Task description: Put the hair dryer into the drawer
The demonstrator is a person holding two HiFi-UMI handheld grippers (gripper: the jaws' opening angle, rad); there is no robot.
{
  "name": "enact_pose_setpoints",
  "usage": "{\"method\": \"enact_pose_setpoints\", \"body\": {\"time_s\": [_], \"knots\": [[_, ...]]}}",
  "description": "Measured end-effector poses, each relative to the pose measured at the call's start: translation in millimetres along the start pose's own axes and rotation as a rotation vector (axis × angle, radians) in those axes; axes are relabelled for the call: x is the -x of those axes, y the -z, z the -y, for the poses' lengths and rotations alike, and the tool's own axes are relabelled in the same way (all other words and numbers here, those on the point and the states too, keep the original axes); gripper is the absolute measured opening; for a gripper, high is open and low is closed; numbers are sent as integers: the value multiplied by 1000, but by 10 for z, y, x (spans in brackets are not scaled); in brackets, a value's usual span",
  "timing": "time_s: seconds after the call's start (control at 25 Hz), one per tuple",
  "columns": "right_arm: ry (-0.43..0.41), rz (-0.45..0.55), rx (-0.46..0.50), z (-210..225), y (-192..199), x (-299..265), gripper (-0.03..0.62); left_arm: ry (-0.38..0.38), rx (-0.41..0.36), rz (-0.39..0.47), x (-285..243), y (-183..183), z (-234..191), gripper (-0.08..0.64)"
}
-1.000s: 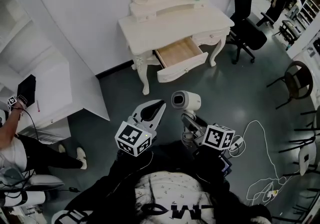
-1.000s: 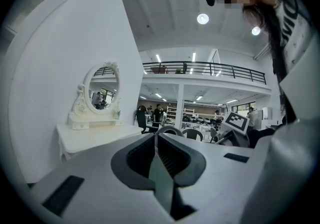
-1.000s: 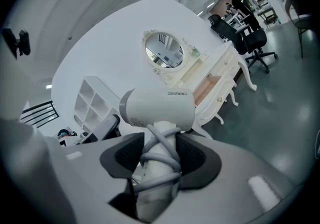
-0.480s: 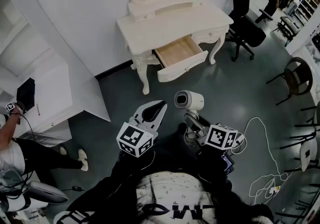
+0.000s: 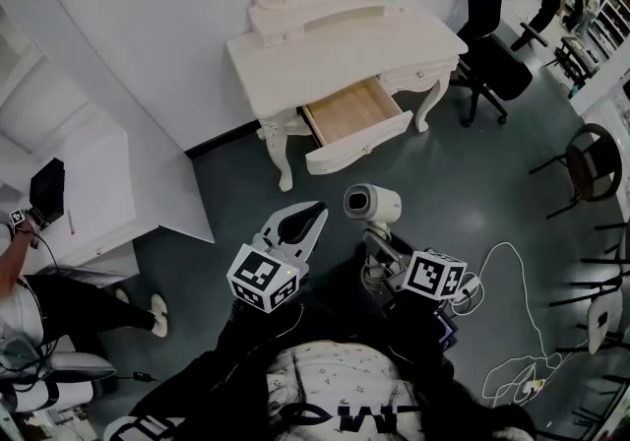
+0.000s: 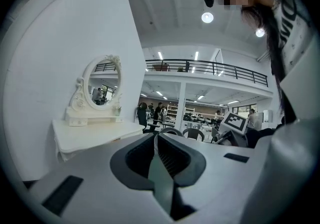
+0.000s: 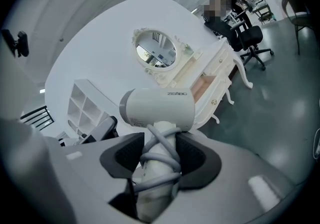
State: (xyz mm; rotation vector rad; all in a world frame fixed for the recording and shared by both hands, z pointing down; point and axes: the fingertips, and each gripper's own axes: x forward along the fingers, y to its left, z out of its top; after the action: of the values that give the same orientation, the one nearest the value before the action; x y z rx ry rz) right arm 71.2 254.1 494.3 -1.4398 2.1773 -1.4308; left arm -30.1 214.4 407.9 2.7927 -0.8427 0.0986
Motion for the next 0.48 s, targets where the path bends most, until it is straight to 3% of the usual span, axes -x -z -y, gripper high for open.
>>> {"method": "enact_pose_setpoints", "body": {"time_s": [0.48], "knots": [[-25, -87, 7, 618, -1169, -588, 209, -89, 26, -5, -1226, -248, -511, 3]]}}
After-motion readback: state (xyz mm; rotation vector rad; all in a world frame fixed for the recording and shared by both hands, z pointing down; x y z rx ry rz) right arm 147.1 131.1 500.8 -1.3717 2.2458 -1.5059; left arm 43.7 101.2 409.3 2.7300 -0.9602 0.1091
